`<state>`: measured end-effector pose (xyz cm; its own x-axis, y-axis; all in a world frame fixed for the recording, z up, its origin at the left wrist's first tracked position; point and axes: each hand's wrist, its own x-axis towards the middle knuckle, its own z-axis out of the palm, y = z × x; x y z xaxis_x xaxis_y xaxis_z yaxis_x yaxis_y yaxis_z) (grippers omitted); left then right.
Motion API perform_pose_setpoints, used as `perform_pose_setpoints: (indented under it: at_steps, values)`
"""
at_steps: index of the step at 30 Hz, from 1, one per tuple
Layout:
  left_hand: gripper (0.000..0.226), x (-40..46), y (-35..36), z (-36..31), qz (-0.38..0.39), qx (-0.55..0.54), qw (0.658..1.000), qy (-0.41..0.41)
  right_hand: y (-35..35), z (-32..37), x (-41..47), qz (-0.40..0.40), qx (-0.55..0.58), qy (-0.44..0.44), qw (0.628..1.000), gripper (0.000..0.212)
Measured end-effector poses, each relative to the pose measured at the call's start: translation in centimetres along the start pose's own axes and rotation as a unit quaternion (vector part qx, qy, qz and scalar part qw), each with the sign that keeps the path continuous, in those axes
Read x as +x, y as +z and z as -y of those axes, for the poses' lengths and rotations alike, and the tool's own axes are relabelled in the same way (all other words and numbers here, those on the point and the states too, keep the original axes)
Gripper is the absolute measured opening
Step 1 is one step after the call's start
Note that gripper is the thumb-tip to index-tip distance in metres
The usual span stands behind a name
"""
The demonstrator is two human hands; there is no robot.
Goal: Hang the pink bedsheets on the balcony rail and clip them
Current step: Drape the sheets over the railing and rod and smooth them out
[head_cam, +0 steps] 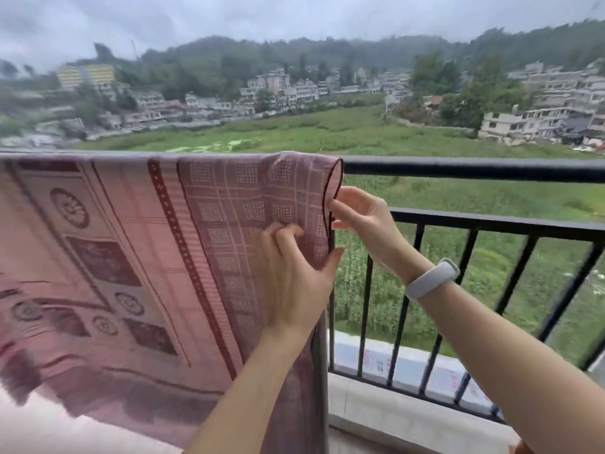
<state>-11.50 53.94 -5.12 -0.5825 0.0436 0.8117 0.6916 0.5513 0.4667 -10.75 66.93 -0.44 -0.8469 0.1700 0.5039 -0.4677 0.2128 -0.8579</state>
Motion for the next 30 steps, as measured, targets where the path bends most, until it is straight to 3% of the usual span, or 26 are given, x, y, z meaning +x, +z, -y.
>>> perform_pose_setpoints:
  at_steps: [7, 12, 15, 19, 23, 26, 30]
  values:
    - [0.01, -2.1, 0.3, 1.3, -0.026, -0.015, 1.0, 0.003, 0.7, -3.6, -1.1, 0.018, -0.018, 0.016, 1.0, 0.007]
    - [0.009, -4.8, 0.2, 3.0, -0.027, -0.009, 0.999, -0.028, 1.0, -6.6, -2.6, 0.071, -0.01, 0.061, 0.996, 0.009]
    - [0.006, -5.6, -0.2, 2.6, -0.02, -0.056, 0.992, -0.109, 1.1, -7.9, -3.1, 0.065, -0.034, 0.06, 0.995, 0.025]
    - [0.013, -5.6, -0.6, 0.9, -0.123, -0.08, 0.965, -0.217, 0.6, -8.5, -3.0, 0.047, -0.047, 0.039, 0.997, 0.011]
    - [0.014, -6.8, -0.4, -1.0, -0.159, -0.008, 0.968, -0.197, -0.2, -9.4, -2.9, 0.12, -0.067, 0.028, 0.99, 0.02]
    - [0.009, -7.9, -0.7, -1.5, -0.146, 0.04, 0.97, -0.191, -0.7, -9.2, -2.6, 0.105, -0.054, -0.007, 0.993, 0.025]
    - [0.021, -11.1, 0.1, -1.9, -0.148, 0.086, 0.963, -0.208, -0.8, -7.7, -1.6, 0.05, -0.015, -0.082, 0.995, 0.016]
